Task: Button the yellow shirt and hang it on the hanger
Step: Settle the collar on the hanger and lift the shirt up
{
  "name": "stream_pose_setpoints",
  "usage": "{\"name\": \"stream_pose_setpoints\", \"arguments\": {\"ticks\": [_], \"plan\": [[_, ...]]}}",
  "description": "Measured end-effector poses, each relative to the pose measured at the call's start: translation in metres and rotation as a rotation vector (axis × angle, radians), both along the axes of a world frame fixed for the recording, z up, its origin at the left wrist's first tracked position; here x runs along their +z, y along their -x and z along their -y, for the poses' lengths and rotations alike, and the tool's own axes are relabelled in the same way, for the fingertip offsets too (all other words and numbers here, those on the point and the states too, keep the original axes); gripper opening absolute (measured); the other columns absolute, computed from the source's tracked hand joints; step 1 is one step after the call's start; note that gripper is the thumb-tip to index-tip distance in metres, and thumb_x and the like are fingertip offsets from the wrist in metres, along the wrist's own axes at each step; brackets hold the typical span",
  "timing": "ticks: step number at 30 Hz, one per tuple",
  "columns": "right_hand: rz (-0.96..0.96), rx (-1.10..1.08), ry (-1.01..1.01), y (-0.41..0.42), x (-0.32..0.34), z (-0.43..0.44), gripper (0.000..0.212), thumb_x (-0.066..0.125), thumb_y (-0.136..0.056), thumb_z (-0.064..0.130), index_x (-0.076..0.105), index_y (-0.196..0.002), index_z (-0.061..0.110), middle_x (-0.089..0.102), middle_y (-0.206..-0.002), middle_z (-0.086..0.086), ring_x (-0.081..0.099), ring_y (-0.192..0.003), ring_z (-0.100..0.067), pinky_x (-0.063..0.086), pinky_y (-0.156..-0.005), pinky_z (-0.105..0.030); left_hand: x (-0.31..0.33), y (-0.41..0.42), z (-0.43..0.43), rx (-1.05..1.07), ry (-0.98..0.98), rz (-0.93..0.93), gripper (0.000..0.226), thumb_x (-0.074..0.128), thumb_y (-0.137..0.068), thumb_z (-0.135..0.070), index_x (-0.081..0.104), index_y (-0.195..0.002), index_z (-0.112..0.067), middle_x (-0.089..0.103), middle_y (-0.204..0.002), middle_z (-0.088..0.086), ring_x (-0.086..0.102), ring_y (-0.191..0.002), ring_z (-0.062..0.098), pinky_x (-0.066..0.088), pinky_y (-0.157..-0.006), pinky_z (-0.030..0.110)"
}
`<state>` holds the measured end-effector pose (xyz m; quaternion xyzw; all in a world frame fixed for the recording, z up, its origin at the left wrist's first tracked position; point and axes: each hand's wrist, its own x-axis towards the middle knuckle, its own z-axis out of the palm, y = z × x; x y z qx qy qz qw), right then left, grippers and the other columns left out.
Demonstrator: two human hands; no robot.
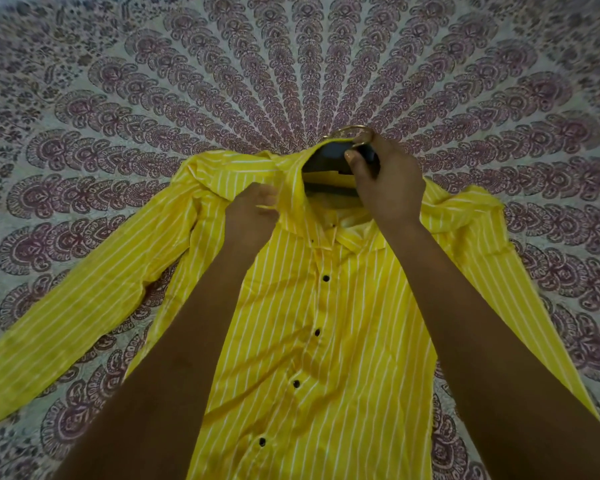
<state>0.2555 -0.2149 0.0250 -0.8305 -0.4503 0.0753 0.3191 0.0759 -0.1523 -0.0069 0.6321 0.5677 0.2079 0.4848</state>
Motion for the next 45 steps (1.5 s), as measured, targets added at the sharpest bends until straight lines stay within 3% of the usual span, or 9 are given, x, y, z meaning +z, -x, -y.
{"name": "stream_pose_setpoints", "arguments": {"ticks": [5, 10, 17, 20, 25, 29, 36, 41, 45], "plan": [[-0.014, 0.011, 0.004, -0.005, -0.001, -0.003, 0.034, 0.051, -0.091, 0.039, 0.058, -0.116, 0.018, 0.065, -0.108, -0.009, 0.059, -0.100, -0.031, 0.042, -0.070, -0.035, 0.005, -0.029, -0.035, -0.437, -0.339, -0.162, 0.079, 0.076, -0.068, -0.007, 0.041, -0.137, -0.020, 0.043, -0.138, 0.012, 0.040, -0.126, 0.029, 0.036, -0.105, 0.042], [-0.234, 0.069, -0.039, -0.009, -0.002, 0.006, 0.056, 0.059, -0.086, 0.040, 0.041, -0.130, 0.011, 0.060, -0.124, -0.008, 0.058, -0.111, -0.027, 0.048, -0.083, -0.039, 0.011, -0.056, -0.066, -0.541, -0.432, -0.529, 0.062, 0.077, -0.070, -0.031, 0.053, -0.126, -0.022, 0.057, -0.127, 0.004, 0.042, -0.125, 0.031, 0.028, -0.101, 0.040], [-0.227, 0.097, 0.114, -0.014, -0.003, 0.056, 0.068, 0.074, -0.072, 0.026, 0.043, -0.131, 0.013, 0.057, -0.123, -0.010, 0.054, -0.114, -0.031, 0.048, -0.089, -0.045, 0.062, -0.035, -0.043, -0.778, -0.277, -0.142, 0.049, 0.085, -0.061, -0.018, 0.067, -0.106, -0.013, 0.064, -0.084, -0.002, 0.056, -0.072, 0.003, 0.037, -0.064, 0.003], [-0.217, 0.102, 0.009, -0.010, 0.034, 0.084, 0.070, 0.066, -0.070, 0.037, 0.042, -0.132, 0.014, 0.058, -0.120, -0.011, 0.056, -0.109, -0.030, 0.048, -0.087, -0.047, 0.105, -0.019, -0.024, -0.740, -0.283, 0.025, 0.042, 0.085, -0.058, -0.025, 0.069, -0.096, -0.019, 0.069, -0.082, 0.006, 0.060, -0.070, -0.003, 0.048, -0.068, 0.018], [-0.030, 0.053, -0.103, 0.014, 0.122, 0.125, 0.069, 0.048, -0.073, 0.064, 0.048, -0.125, 0.019, 0.061, -0.115, -0.006, 0.056, -0.108, -0.029, 0.045, -0.089, -0.050, 0.207, 0.012, -0.001, -0.737, -0.320, 0.139, 0.045, 0.086, -0.058, -0.027, 0.069, -0.090, 0.001, 0.064, -0.086, 0.033, 0.059, -0.071, 0.025, 0.048, -0.064, 0.046], [-0.026, 0.013, -0.257, 0.055, 0.212, 0.148, 0.069, 0.031, -0.080, 0.070, 0.049, -0.123, 0.020, 0.062, -0.110, -0.005, 0.058, -0.101, -0.026, 0.045, -0.086, -0.049, 0.296, 0.048, 0.016, -0.758, -0.405, 0.188, 0.047, 0.082, -0.065, -0.030, 0.063, -0.081, 0.010, 0.056, -0.075, 0.037, 0.054, -0.063, 0.028, 0.043, -0.058, 0.034], [0.081, 0.011, -0.551, 0.139, 0.386, 0.201, 0.050, 0.033, -0.083, 0.039, 0.057, -0.121, 0.016, 0.064, -0.113, -0.004, 0.057, -0.105, -0.020, 0.046, -0.090, -0.042, 0.449, 0.135, 0.064, -0.674, -0.596, 0.309, 0.039, 0.079, -0.067, -0.028, 0.062, -0.075, 0.005, 0.052, -0.062, 0.017, 0.049, -0.056, 0.015, 0.035, -0.053, 0.027], [0.235, 0.001, -0.624, 0.178, 0.480, 0.242, 0.038, 0.043, -0.082, 0.025, 0.060, -0.115, 0.015, 0.066, -0.098, 0.002, 0.061, -0.088, -0.014, 0.044, -0.073, -0.016, 0.547, 0.169, 0.096, -0.712, -0.694, 0.412, 0.013, 0.077, -0.068, -0.029, 0.067, -0.061, -0.031, 0.055, -0.051, -0.012, 0.047, -0.049, -0.001, 0.036, -0.050, 0.022], [0.402, -0.028, -0.698, 0.188, 0.520, 0.263, 0.051, 0.039, -0.083, 0.045, 0.061, -0.116, 0.013, 0.066, -0.107, -0.004, 0.059, -0.101, -0.020, 0.043, -0.086, -0.033, 0.600, 0.180, 0.117, -0.689, -0.806, 0.460, 0.025, 0.073, -0.062, -0.041, 0.063, -0.063, -0.019, 0.051, -0.057, -0.004, 0.046, -0.050, 0.002, 0.034, -0.049, 0.021]]}}
